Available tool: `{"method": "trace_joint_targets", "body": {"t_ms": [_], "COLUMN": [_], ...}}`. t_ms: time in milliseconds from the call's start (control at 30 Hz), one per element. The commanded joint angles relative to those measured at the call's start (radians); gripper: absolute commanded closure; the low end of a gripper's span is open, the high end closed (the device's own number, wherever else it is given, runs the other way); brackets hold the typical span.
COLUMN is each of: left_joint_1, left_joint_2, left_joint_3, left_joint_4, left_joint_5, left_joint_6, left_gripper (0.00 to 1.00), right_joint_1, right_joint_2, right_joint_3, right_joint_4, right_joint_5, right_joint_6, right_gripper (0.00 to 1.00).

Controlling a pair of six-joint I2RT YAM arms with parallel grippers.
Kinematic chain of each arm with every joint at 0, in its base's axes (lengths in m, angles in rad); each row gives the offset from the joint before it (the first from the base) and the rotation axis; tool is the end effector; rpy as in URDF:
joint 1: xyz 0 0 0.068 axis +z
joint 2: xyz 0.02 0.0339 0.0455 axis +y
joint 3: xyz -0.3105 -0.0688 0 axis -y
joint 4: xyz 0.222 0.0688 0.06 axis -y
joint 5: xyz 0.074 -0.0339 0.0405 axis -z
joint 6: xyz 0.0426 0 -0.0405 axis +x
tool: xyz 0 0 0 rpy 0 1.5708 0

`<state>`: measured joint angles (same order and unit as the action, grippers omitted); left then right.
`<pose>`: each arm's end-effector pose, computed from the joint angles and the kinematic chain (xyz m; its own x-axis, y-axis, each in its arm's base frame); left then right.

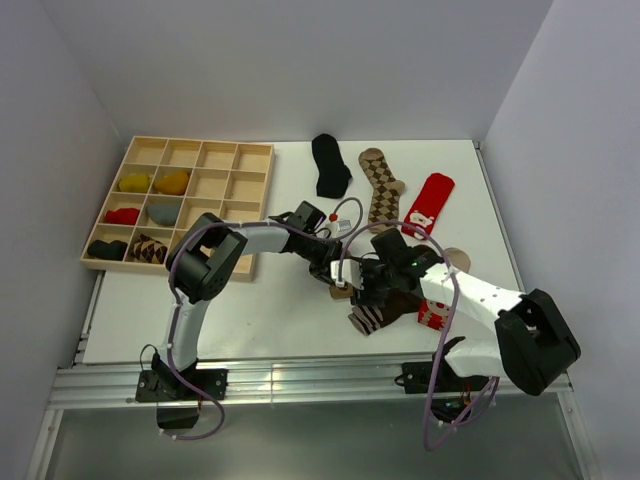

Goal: Roll the socks
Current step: Roll the sock at the center of the board.

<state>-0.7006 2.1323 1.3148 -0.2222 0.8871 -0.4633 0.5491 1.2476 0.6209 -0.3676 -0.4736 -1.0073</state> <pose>0.3090 -0.3038 0.1684 -0.9058 0.3946 -0.1544 0.3382 0.4540 -0.8243 0.1582 0.1196 0.2325 0.1900 -0.7658 -0.6144 -0.9659 -0.0337 -0.2566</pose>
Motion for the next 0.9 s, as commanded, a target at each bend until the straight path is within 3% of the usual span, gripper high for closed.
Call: {"method": "trace_joint_targets", "body": {"t_ms": [0,300,400,500,533,600,867], "left_joint_1": [-0.002,0.001,0.001,0.001,0.001,0.001,0.004], "left_joint_2": [0.060,0.061,0.067,0.066,0.063,0.048,-0.100], "left_joint_3": [-0.005,-0.011,-0.017,-0.032,-0.037,-0.057,-0.146], "left_joint_4": [-0.100,-0.077,-0.068,-0.037,-0.026,0.012,0.147], "left_joint_5": [-0.053,-0.033,-0.033,-0.028,-0.024,-0.019,-0.207], "left_joint_6": [0.009,-0.006,-0.015,-0.034,-0.047,-0.060,-0.116], "left_gripper": [0.96,0.96,0.95,0.92,0.90,0.85,0.63], "right_joint_1": [0.021,0.078,0.081,0.083,0.081,0.081,0.055], "right_joint_2": [0.029,0.118,0.142,0.176,0.185,0.188,0.237], "right_joint_3": [0.005,0.007,0.016,0.037,0.043,0.049,0.128], "right_joint_4": [0.099,0.157,0.165,0.154,0.150,0.142,-0.048], "right_joint_5": [0.049,0.113,0.115,0.122,0.124,0.125,0.084], "right_joint_6": [0.013,0.022,0.032,0.039,0.042,0.050,0.055], "right_gripper": [0.30,0.35,0.41,0.57,0.72,0.80,0.82]}}
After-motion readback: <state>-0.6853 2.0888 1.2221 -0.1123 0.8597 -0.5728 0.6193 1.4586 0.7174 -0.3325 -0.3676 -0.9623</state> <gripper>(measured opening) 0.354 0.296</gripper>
